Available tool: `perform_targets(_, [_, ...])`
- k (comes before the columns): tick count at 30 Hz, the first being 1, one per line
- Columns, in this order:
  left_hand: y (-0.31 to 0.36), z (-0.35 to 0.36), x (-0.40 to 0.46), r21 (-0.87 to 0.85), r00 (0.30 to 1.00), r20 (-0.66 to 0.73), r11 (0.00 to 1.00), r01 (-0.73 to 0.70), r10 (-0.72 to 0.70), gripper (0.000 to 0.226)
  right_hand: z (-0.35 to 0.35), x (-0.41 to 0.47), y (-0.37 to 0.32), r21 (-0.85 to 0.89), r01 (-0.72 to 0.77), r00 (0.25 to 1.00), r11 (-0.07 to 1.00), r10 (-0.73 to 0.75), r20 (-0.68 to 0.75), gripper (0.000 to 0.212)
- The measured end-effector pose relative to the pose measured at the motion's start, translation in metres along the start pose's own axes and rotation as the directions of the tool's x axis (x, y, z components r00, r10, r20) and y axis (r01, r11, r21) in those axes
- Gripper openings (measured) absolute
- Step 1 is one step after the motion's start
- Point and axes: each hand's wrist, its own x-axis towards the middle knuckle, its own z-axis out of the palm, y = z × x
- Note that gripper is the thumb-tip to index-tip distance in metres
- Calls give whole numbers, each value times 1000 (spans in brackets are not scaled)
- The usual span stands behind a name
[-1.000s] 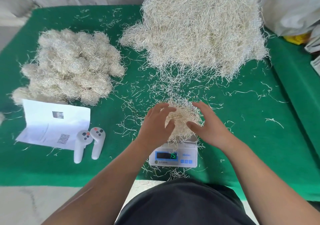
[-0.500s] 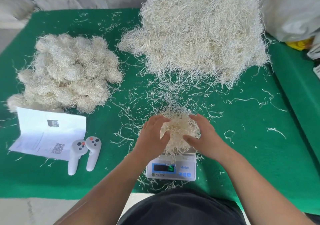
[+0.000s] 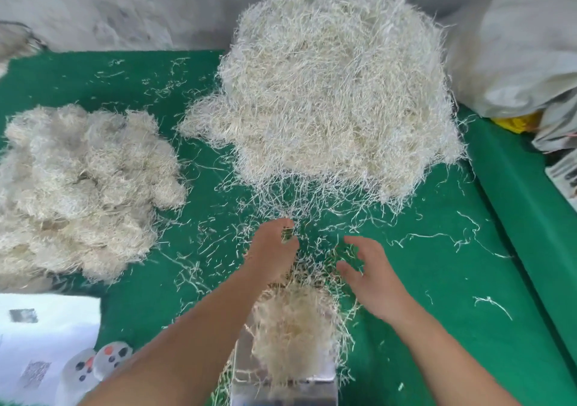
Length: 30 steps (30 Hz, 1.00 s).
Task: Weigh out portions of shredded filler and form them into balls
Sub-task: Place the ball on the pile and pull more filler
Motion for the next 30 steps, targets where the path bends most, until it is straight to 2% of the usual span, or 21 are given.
perform_targets(3, [6, 20, 35, -30, 998, 49, 999, 43, -42, 49, -23, 58, 9, -1, -132, 990, 991, 132, -39, 59])
perform_targets(6, [18, 43, 53, -108, 992, 57, 987, 117, -112, 49, -47, 117, 10, 104, -289, 945, 952, 301, -125, 70])
perform_targets(9, [28, 66, 58, -180, 991, 81, 976, 118, -105, 47, -74, 173, 14, 115, -291, 917, 950, 311, -248, 71])
perform_targets(11, [31, 73, 61, -198, 989, 126, 975, 101, -77, 47, -89, 197, 12, 70, -269, 927, 961, 278, -254, 69])
perform_targets(15, [44, 63, 68, -240, 991, 128, 968, 75, -45, 40, -94, 196, 0, -48, -162, 954, 986, 144, -262, 60])
perform_targets(17, [58, 54, 70, -364, 995, 81, 928, 80, -54, 27, -83, 167, -9, -164, -9, 944, 986, -46, -326, 50])
perform_targets(19, [78, 40, 69, -530, 993, 94, 841, 108, -68, 20, -68, 130, -19, -248, 171, 875, 953, -263, -406, 39])
perform_targets(21, [90, 30, 69, -611, 969, 245, 779, 144, 12, 38, -51, 95, -29, -283, 278, 812, 918, -382, -441, 30])
perform_targets(23, [97, 22, 63, -645, 891, 449, 712, 276, 61, 57, -33, 65, -42, -224, 353, 814, 909, -416, -406, 19])
perform_targets(24, [105, 17, 57, -676, 849, 520, 653, 342, 94, 48, -25, 51, -48, -165, 383, 826, 909, -417, -380, 17])
perform_targets(25, [110, 13, 51, -684, 834, 548, 611, 399, 68, 36, -20, 40, -53, -96, 405, 840, 909, -411, -353, 16])
perform_targets(26, [112, 12, 47, -692, 855, 512, 630, 353, 84, 22, -16, 30, -56, -20, 410, 859, 912, -393, -328, 16])
perform_targets(27, [114, 12, 41, -665, 892, 446, 695, 273, 76, 13, -15, 21, -58, 62, 399, 881, 915, -363, -303, 20])
perform_targets(29, [105, 14, 27, -596, 959, 282, 786, 168, 9, 6, -18, 9, -60, 215, 377, 908, 901, -313, -280, 35])
perform_targets(30, [102, 11, 19, -596, 975, 224, 789, 148, -14, 12, -20, 5, -60, 249, 392, 900, 886, -314, -301, 44])
